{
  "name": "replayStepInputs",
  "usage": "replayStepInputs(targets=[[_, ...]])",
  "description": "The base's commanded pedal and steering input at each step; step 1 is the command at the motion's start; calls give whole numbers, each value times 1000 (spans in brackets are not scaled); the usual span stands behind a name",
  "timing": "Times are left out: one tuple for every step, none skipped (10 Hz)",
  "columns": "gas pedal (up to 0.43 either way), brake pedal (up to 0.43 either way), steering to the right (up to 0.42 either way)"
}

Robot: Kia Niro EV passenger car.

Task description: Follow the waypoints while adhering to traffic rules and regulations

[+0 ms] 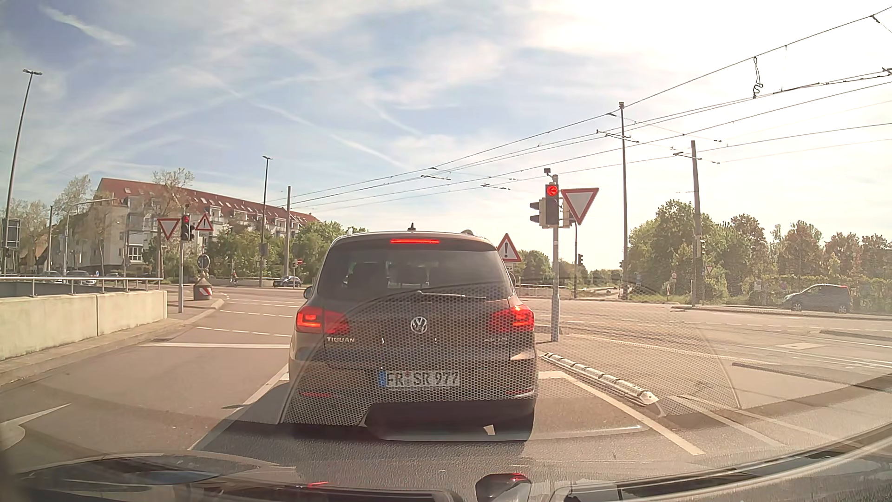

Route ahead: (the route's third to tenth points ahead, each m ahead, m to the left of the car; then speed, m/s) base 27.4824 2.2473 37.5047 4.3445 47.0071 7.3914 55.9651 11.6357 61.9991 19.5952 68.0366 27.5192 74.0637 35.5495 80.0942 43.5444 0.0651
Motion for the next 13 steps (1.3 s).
replayStepInputs(targets=[[0, 152, -77], [0, 165, -77], [0, 171, -77], [0, 171, -77], [0, 177, -77], [0, 183, -77], [0, 183, -77], [0, 189, -77], [0, 201, -77], [0, 213, -77], [0, 226, -77], [0, 250, -77], [0, 244, -77]])
